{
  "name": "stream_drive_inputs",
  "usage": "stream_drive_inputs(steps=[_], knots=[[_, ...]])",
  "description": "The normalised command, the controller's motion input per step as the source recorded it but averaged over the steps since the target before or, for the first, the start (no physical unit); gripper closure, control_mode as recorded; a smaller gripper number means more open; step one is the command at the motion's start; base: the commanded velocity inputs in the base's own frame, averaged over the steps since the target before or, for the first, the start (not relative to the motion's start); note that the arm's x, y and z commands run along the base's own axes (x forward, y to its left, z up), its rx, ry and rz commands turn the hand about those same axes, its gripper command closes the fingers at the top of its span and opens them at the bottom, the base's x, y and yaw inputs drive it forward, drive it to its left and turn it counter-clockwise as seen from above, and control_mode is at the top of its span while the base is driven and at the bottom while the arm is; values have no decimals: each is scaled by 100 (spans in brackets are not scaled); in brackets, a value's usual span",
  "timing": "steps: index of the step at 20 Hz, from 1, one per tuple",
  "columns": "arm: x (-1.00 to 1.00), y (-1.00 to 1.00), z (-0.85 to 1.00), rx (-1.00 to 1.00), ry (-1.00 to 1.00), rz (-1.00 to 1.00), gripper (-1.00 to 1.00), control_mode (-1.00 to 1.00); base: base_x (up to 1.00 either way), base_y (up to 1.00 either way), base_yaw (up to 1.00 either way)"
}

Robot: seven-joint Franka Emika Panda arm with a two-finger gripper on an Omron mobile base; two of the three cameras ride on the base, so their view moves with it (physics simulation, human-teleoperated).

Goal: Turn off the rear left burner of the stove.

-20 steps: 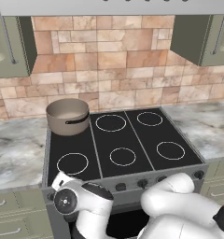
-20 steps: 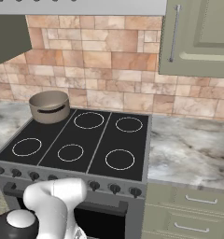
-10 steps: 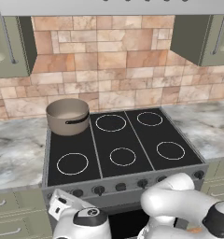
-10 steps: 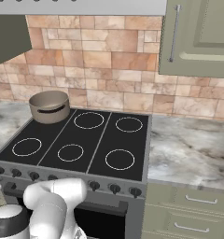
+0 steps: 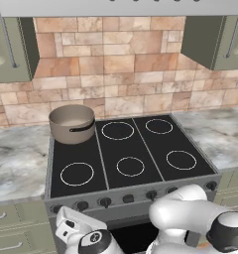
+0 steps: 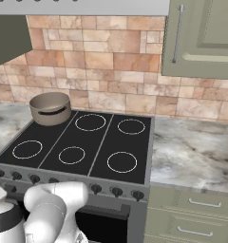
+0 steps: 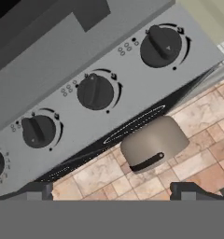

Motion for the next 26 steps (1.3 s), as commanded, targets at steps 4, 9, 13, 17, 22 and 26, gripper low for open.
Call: stream_drive_inputs(steps=[4,9,13,17,22,26], knots=[[26,-3,-21,0,-9,3,-100,-100,0,0,0],[12,0,-28,1,-12,4,-100,-100,0,0,0],[15,0,-31,0,-14,3,-100,-100,0,0,0],[26,0,-26,1,-8,0,-100,-100,0,0,0],[21,0,-23,4,-3,0,-100,-100,0,0,0],[11,0,-29,9,0,0,-100,-100,0,0,0]])
